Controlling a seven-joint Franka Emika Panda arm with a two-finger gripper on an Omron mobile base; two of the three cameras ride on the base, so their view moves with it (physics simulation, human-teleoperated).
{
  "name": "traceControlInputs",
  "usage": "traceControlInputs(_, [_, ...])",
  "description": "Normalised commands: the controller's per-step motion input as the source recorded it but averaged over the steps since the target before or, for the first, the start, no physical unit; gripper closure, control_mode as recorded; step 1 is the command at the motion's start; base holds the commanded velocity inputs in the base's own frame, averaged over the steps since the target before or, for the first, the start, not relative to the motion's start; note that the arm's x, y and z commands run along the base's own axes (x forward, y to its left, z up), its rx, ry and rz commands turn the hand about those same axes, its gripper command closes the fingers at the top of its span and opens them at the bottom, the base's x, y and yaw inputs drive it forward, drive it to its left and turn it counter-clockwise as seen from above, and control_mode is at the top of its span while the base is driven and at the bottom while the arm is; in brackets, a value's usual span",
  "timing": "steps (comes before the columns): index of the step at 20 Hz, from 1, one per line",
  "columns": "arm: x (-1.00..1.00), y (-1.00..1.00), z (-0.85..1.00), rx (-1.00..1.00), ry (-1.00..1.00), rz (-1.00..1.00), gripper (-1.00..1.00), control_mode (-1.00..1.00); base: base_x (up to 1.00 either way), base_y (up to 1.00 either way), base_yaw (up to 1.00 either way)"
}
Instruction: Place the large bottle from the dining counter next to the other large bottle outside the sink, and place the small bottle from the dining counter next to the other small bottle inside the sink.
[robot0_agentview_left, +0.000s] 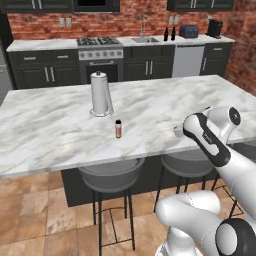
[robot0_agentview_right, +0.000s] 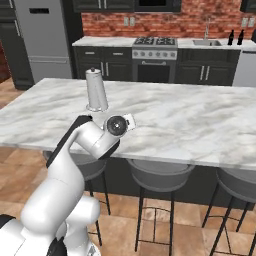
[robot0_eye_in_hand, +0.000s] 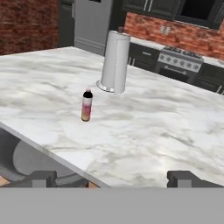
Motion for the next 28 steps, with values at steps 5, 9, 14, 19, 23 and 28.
traceControlInputs(5, [0.0, 0.0, 0.0, 0.0, 0.0, 0.0, -1.0, 1.0, 0.19, 0.1, 0.02])
traceControlInputs(9, [0.0, 0.0, 0.0, 0.0, 0.0, 0.0, -1.0, 1.0, 0.3, 0.14, -0.03])
traceControlInputs(14, [0.0, 0.0, 0.0, 0.0, 0.0, 0.0, -1.0, 1.0, 0.35, 0.08, -0.03])
traceControlInputs(19, [0.0, 0.0, 0.0, 0.0, 0.0, 0.0, -1.0, 1.0, 0.39, 0.08, -0.04])
traceControlInputs(23, [0.0, 0.0, 0.0, 0.0, 0.0, 0.0, -1.0, 1.0, 0.37, 0.1, -0.03])
traceControlInputs(28, [0.0, 0.0, 0.0, 0.0, 0.0, 0.0, -1.0, 1.0, 0.38, 0.09, -0.03])
